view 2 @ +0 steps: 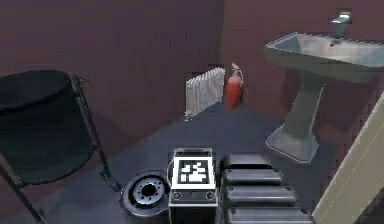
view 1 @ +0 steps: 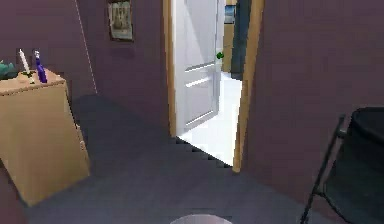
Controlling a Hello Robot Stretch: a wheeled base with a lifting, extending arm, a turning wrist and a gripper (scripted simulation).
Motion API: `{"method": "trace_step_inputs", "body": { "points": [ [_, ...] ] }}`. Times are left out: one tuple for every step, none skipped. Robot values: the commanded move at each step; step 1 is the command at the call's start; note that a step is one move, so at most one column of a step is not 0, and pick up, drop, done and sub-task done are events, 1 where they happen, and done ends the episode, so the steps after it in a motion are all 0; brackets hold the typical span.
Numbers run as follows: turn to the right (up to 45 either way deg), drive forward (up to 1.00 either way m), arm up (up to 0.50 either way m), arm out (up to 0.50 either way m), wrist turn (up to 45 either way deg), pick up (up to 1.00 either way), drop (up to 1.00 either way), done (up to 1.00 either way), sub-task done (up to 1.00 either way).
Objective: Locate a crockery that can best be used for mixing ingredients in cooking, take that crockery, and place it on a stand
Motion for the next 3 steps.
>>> {"method": "trace_step_inputs", "body": {
  "points": [
    [0.0,1.0,0.0,0.0,0.0,0.0,0.0,0.0,0.0],
    [-3.0,0.0,0.0,0.0,0.0,0.0,0.0,0.0,0.0],
    [0.0,0.45,0.0,0.0,0.0,0.0,0.0,0.0,0.0]
  ]
}}
